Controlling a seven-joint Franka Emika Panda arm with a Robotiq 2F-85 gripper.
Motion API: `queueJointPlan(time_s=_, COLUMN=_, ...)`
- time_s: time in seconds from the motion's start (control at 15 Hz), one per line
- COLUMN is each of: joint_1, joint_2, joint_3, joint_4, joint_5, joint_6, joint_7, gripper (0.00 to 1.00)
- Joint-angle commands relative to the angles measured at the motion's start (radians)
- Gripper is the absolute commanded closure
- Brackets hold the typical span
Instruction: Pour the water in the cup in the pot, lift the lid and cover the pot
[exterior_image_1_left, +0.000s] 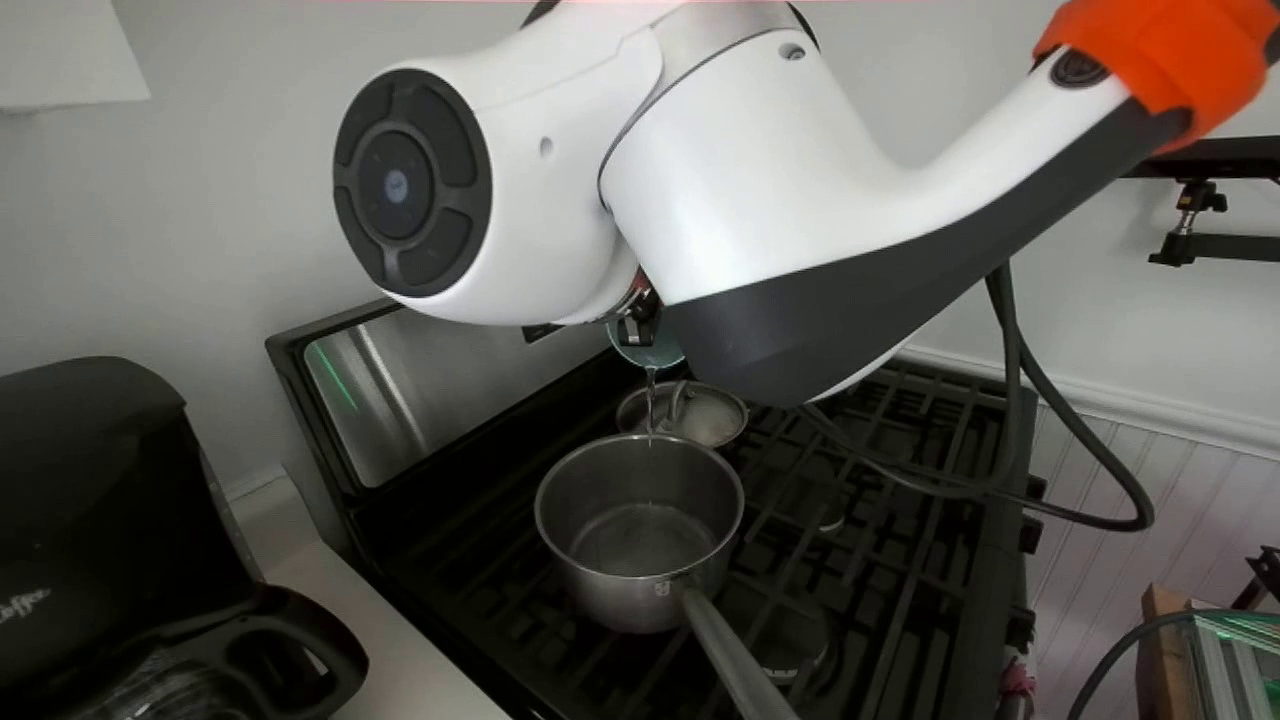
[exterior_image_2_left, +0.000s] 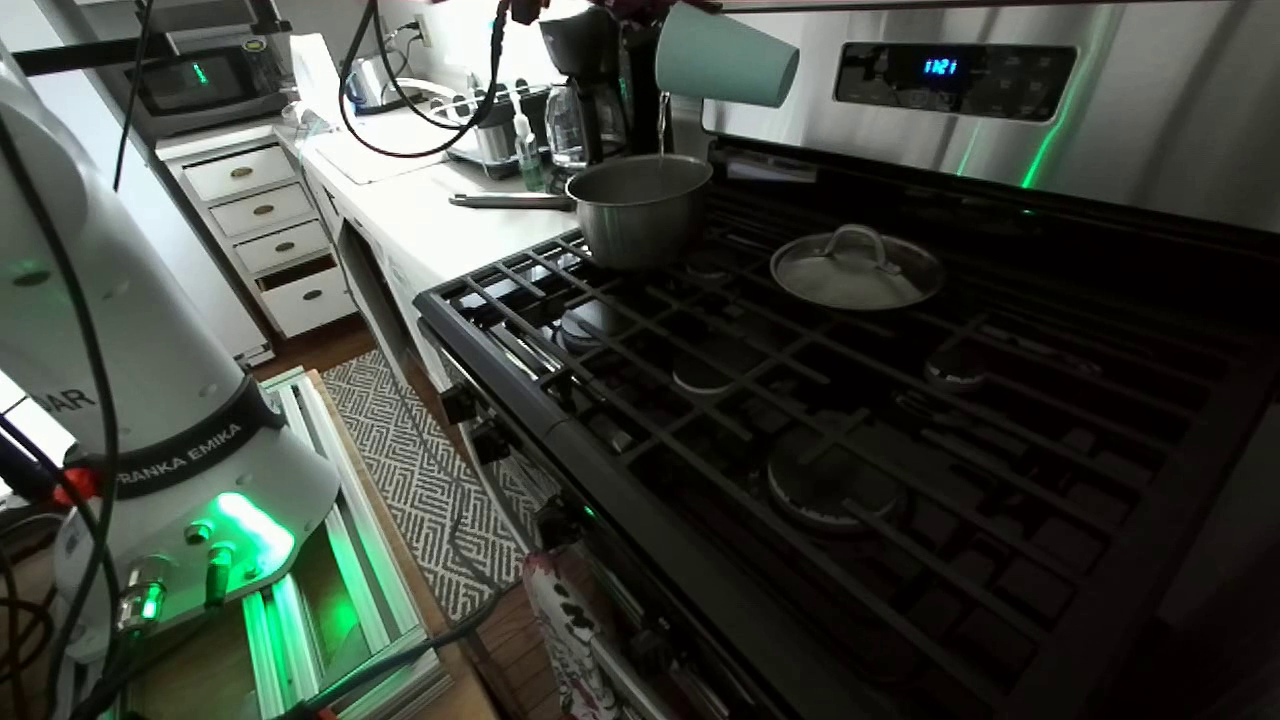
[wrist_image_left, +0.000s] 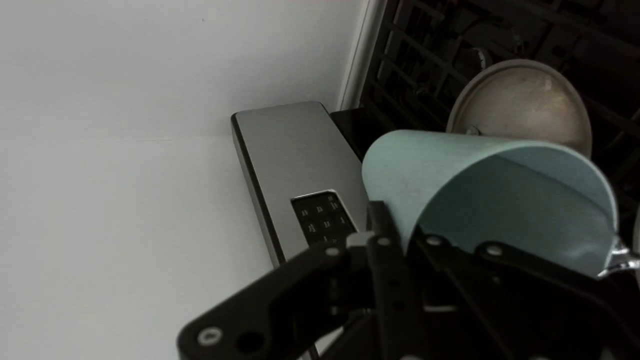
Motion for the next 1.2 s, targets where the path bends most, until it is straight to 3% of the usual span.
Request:
queueJointPlan(time_s=0.0, joint_1=0.004, joint_2=0.011, joint_3=-0.001, joint_4=0.019, joint_5=-0.004, joint_6=-0.014, joint_7=0.003, gripper=0.99)
queueJointPlan(time_s=0.6, joint_1=-0.039, joint_2=-0.011, joint_3=-0.043, joint_4=0.014, joint_5=0.154, joint_6=0.124, joint_7=-0.12, gripper=0.99)
queueJointPlan(time_s=1.13, joint_1=-0.124, joint_2=-0.078, joint_3=-0.13, joint_4=-0.025, joint_5=0.454, joint_6=0.312, joint_7=-0.345, gripper=0.99)
